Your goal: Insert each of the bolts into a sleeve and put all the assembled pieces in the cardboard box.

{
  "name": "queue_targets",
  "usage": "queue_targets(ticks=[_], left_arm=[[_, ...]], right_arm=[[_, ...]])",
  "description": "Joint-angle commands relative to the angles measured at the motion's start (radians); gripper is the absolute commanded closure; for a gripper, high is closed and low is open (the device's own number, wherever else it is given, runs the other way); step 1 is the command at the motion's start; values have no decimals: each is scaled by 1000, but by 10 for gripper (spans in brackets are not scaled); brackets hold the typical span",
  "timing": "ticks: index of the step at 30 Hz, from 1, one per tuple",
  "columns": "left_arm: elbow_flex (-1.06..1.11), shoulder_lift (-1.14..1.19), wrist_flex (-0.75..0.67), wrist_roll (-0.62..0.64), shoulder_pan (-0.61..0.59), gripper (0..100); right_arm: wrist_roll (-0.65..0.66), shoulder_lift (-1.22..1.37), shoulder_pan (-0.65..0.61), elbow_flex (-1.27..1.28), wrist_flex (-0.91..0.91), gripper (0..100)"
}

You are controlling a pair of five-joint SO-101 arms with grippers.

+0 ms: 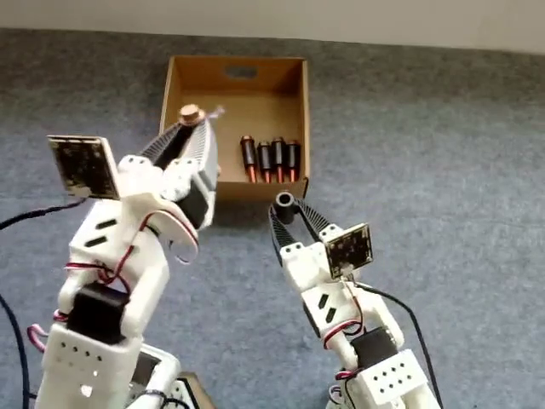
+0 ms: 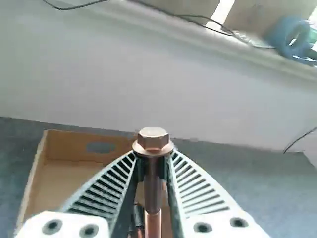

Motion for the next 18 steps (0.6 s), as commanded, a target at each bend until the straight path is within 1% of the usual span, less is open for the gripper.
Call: queue_targets(ticks=[1, 4, 8, 12, 18], left_arm=[[88, -16, -204, -48, 105, 987], [168, -22, -264, -137, 145, 987], [213, -22, -272, -229, 150, 990], [222, -16, -281, -230, 151, 990], [234, -15, -437, -229, 153, 990]], right_arm=[[-5, -12, 42, 7, -24, 992], [-6, -12, 64, 13, -24, 992], [-6, -12, 59, 13, -24, 992], [-6, -12, 59, 15, -24, 992], [-6, -12, 59, 15, -22, 992]])
